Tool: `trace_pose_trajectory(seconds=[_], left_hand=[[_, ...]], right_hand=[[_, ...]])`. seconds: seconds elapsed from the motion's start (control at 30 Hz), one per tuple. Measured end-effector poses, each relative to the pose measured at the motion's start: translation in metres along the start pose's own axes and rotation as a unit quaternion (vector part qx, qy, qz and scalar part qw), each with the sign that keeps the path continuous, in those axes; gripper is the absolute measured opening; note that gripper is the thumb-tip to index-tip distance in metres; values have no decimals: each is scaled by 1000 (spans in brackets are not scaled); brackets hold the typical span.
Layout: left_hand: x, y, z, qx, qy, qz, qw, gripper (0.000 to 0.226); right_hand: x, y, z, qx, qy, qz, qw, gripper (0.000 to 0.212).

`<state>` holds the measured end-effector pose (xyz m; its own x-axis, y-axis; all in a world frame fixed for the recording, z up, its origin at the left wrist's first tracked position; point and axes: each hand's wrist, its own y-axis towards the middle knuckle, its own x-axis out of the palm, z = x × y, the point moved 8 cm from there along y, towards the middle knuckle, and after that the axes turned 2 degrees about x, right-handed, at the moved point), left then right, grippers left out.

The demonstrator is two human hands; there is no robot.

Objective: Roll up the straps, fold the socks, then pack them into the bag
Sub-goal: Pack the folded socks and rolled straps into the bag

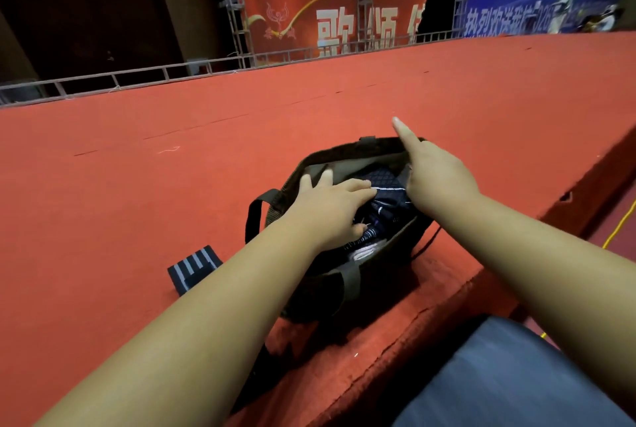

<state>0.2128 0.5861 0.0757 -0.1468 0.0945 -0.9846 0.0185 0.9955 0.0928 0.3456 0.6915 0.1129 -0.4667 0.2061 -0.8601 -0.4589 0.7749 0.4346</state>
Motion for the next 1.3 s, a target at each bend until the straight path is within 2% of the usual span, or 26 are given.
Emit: trace_pose_trajectory(seconds=[0.07, 0.17, 0.27, 0.33, 0.43, 0.5, 0.6, 0.67, 0.8, 0.9, 1.03, 1.1, 1.17, 1.23, 1.3], left_hand=[[4, 2, 0, -6, 14, -39, 999, 72], [6, 4, 0, -8, 40, -89, 995, 70], [8, 5, 2, -14, 43, -121, 992, 66], [12, 6, 1, -13, 38, -129, 991, 66], [15, 8, 0, 4, 27, -109, 994, 71], [16, 10, -2, 0, 9, -112, 994, 74], [21, 12, -7, -16, 5, -138, 990, 78], [21, 14, -10, -10, 31, -149, 988, 77], [15, 13, -5, 19, 73, -141, 987, 69], [11, 11, 3, 54, 88, -63, 993, 68], [12, 1, 13, 90, 3, 24, 996, 66], [12, 1, 17, 86, -25, 10, 996, 65], [14, 10, 19, 69, -18, -42, 997, 71], [15, 18, 24, 57, 30, -98, 993, 71], [11, 20, 27, 32, 76, -139, 987, 56]], right_hand=[[-3, 4, -8, -9, -46, -16, 999, 100], [-8, 6, -12, -4, -98, 17, 995, 99], [-13, 7, 1, 65, -152, 33, 986, 70], [-6, 9, 23, 130, -170, -23, 977, 54], [16, 6, 56, 195, -98, -129, 967, 28], [11, 10, 55, 172, -31, -102, 979, 16], [-20, 18, 36, 124, 65, 28, 990, 7], [-31, 17, 21, 101, 112, 82, 985, 6], [-12, 21, 22, 114, 77, 16, 990, 7], [-9, 25, 39, 137, 70, -21, 988, 18], [-2, 16, 46, 126, 27, -79, 989, 36], [-1, 11, 51, 130, 23, -81, 988, 37], [-6, 11, 52, 120, 12, -67, 990, 35], [-24, 15, 46, 97, 24, 5, 995, 31], [-40, 12, 36, 79, 61, 76, 992, 30]])
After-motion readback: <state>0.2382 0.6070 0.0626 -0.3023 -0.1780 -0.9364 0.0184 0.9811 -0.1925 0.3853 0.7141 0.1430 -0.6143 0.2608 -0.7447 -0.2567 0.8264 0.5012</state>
